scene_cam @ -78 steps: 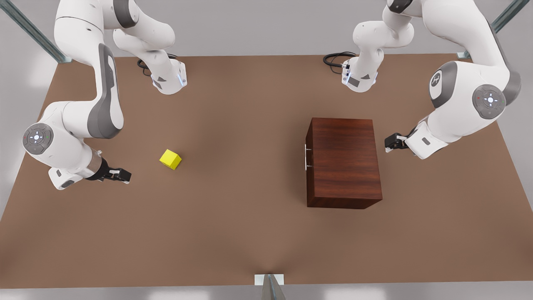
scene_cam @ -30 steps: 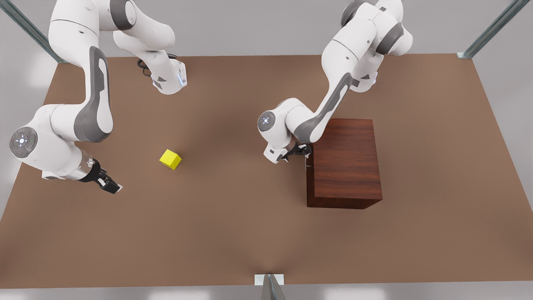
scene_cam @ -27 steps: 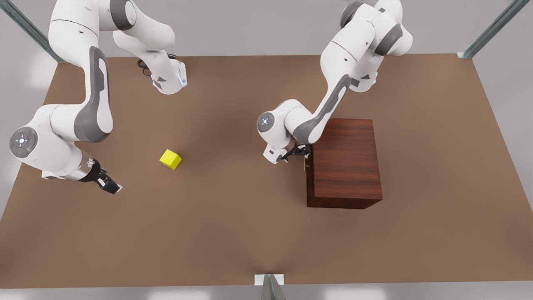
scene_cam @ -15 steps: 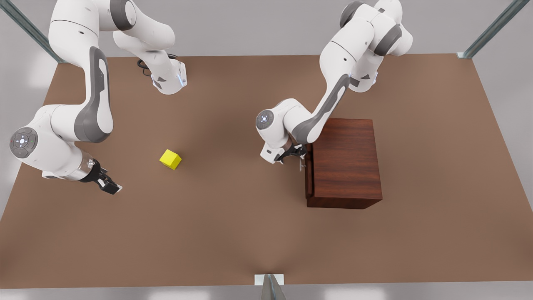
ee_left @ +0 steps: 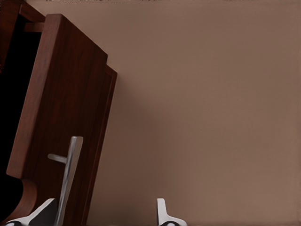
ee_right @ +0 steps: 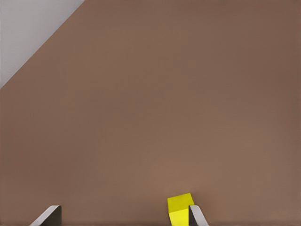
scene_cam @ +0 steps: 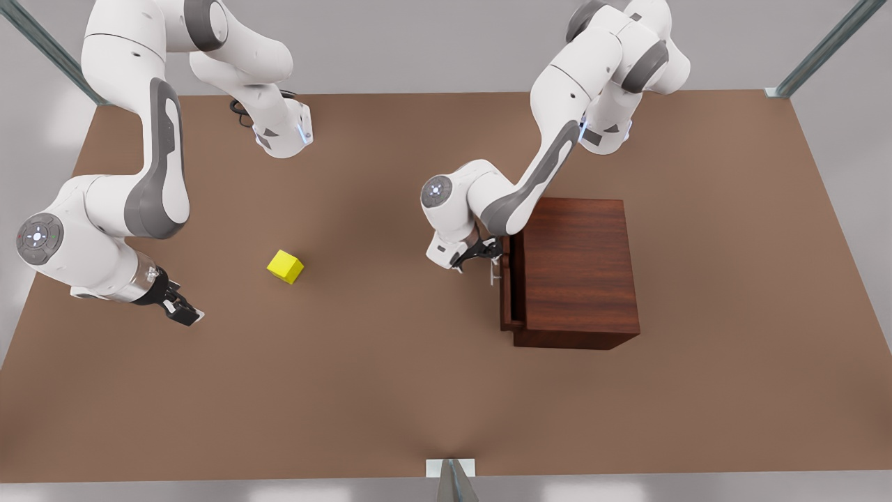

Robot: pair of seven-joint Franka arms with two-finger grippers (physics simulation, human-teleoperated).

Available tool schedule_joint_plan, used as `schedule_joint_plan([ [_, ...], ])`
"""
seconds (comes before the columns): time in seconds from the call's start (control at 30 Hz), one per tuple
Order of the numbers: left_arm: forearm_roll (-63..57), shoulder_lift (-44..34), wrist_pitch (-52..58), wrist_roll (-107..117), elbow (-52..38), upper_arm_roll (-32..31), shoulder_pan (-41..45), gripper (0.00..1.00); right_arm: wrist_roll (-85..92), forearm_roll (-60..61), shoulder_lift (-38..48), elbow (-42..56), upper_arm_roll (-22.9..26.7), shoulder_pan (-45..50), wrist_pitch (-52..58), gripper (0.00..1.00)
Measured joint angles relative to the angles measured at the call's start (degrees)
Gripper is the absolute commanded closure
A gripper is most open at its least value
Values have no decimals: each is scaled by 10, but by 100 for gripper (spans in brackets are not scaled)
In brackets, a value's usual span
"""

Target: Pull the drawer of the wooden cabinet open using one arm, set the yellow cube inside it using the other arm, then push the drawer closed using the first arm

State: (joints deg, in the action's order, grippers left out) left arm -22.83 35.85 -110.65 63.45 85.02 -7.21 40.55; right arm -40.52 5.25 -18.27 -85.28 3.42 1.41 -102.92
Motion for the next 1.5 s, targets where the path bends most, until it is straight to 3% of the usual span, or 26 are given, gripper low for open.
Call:
schedule_joint_plan([
  [1.0,5,50,-24,22,-81,0,37,0,-7,-1,-11,0,-1,17,-1,0],
  [1.27,45,-100,190,-51,-182,-13,-4,0,-8,-10,-41,-22,0,48,13,0],
  [1.5,87,-149,307,-148,-185,-12,-128,0,-8,-9,42,-256,-1,120,-84,0],
])
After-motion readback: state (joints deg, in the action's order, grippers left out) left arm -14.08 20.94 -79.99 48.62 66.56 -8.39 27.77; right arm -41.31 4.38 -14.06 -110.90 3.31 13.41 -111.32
